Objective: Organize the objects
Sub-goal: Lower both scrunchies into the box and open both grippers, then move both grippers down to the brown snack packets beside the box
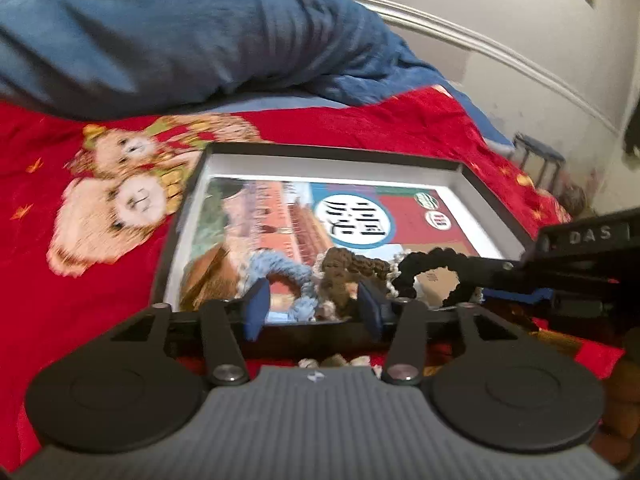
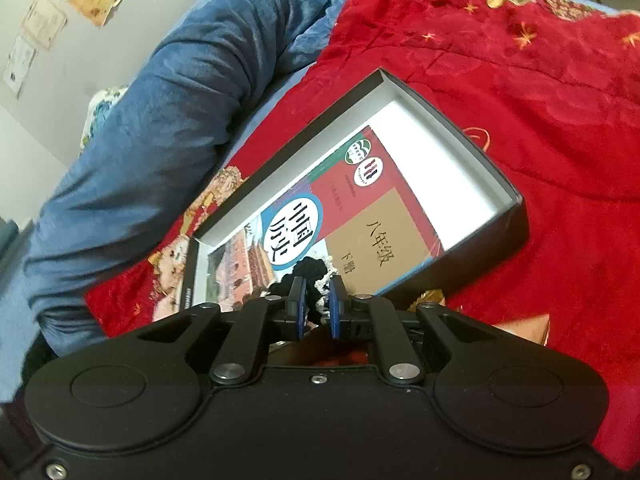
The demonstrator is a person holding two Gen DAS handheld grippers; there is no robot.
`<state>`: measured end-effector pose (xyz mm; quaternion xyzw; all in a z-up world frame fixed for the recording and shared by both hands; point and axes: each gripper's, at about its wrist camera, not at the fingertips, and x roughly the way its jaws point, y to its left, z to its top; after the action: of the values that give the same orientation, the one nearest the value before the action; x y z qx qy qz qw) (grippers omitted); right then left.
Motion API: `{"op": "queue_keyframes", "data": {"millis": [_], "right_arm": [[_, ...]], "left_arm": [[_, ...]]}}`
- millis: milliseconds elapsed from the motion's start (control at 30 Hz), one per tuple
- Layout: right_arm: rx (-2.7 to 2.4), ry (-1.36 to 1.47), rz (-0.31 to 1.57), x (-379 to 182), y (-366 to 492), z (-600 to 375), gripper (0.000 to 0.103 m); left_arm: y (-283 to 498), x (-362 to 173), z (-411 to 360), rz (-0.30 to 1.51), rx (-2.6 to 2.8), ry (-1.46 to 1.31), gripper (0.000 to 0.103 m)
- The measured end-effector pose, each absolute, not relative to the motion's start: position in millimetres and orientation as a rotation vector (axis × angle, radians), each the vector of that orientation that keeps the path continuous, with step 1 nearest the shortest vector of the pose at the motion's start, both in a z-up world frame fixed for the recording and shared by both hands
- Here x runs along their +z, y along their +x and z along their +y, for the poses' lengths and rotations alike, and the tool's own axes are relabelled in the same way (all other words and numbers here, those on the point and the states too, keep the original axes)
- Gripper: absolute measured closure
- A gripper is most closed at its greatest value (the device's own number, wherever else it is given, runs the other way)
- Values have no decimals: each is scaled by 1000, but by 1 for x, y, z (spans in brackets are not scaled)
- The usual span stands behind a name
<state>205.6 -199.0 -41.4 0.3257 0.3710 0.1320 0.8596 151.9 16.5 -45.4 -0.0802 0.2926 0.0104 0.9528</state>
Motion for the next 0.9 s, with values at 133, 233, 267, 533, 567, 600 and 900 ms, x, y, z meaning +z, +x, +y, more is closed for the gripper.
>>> {"op": "queue_keyframes", "data": {"millis": [133,233,267,533,567,600,900], "right_arm": [[278,630,728,-17,186,-197,42],[320,591,662,2,163,-194,43],[329,573,647,7,155,-193,43],[316,593,628,25,111,-211,43],[315,600,619,27,107,-214,43],[313,602,612,29,106,-218,42],[280,665,552,38,91,-246,40]], "left_arm": [[130,-33,24,573,36,-178,32],[111,-23,29,544,46,-219,27],[104,-21,31,531,57,-239,25],[64,-19,21,521,99,-294,21],[60,-20,17,521,98,-290,20],[56,-20,13,523,93,-284,19],[45,-11,-33,563,-28,-91,16]]}}
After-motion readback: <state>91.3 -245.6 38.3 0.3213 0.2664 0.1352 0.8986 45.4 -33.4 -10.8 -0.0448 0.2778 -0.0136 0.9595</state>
